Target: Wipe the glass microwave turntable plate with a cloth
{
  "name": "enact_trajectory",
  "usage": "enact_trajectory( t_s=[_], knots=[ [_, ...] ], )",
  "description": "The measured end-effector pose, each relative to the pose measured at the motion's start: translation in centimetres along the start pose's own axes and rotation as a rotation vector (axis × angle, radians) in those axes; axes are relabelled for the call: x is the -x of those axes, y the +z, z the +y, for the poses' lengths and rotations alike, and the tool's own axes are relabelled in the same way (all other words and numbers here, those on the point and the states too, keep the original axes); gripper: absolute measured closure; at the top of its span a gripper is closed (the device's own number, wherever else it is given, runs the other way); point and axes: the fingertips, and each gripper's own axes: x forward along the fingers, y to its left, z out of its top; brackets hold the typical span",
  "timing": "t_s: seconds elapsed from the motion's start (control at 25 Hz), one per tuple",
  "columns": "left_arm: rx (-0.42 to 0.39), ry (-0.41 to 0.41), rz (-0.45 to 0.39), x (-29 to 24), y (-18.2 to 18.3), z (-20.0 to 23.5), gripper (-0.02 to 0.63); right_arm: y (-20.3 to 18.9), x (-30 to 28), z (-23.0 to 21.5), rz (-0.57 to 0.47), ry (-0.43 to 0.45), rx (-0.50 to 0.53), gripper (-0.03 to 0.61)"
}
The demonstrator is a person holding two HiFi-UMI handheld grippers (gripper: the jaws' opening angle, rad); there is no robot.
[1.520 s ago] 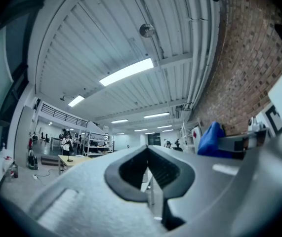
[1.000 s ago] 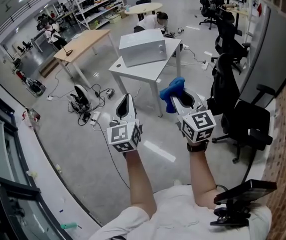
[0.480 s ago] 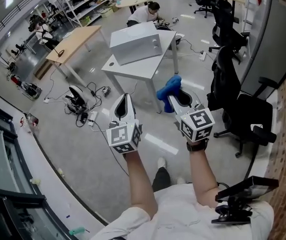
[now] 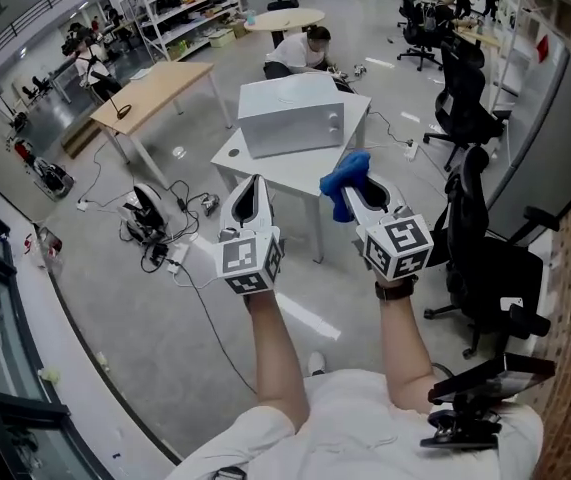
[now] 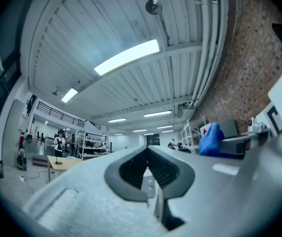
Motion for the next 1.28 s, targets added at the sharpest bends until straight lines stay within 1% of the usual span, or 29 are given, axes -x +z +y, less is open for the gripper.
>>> enact_trajectory(
  t_s=[0.16, 0.28, 0.36, 0.44, 0.52, 0.64, 0.76, 0.92, 1.04, 1.12, 1.28],
  knots=[
    [0.016, -0.015, -0.019, -2.6, 1.3, 2.4, 0.612, 0.3, -4.2, 0.0, -0.016, 0.000, 0.011, 0.510],
    [0.014, -0.020, -0.047, -4.2, 1.3, 4.0, 0.612, 0.1, -6.6, -0.1, -0.028, -0.005, 0.022, 0.510],
    [0.011, -0.020, -0.047, -5.2, 0.2, 4.8, 0.612, -0.5, -7.4, 0.1, -0.020, 0.003, 0.039, 0.509],
    [-0.004, 0.004, -0.025, -6.4, -1.5, 5.9, 0.612, -1.0, -8.2, 0.1, -0.003, 0.017, 0.062, 0.509],
    [0.008, 0.026, -0.006, -7.5, -2.3, 6.6, 0.612, -1.3, -8.9, -0.8, 0.005, 0.008, 0.067, 0.509],
    [0.032, 0.007, 0.011, -9.3, -3.6, 6.2, 0.612, -2.6, -9.7, -3.4, 0.025, -0.037, 0.038, 0.509],
    [0.012, -0.003, 0.029, -12.1, -5.7, 6.0, 0.612, -4.2, -11.8, -6.2, 0.047, -0.042, 0.016, 0.509],
    [0.000, 0.009, 0.043, -17.2, -5.9, 5.5, 0.612, -5.3, -15.8, -9.6, 0.044, -0.004, -0.011, 0.509],
    [-0.026, 0.048, 0.016, -21.5, -5.6, 5.8, 0.612, -5.1, -18.8, -12.7, 0.049, 0.046, 0.006, 0.509],
    [-0.044, 0.075, 0.002, -24.2, -6.3, 6.0, 0.612, -4.8, -20.3, -15.1, 0.040, 0.062, 0.010, 0.509],
    [-0.081, 0.070, 0.012, -28.9, -7.6, 4.7, 0.612, -5.3, -23.4, -20.0, 0.027, 0.072, -0.009, 0.509]
  ],
)
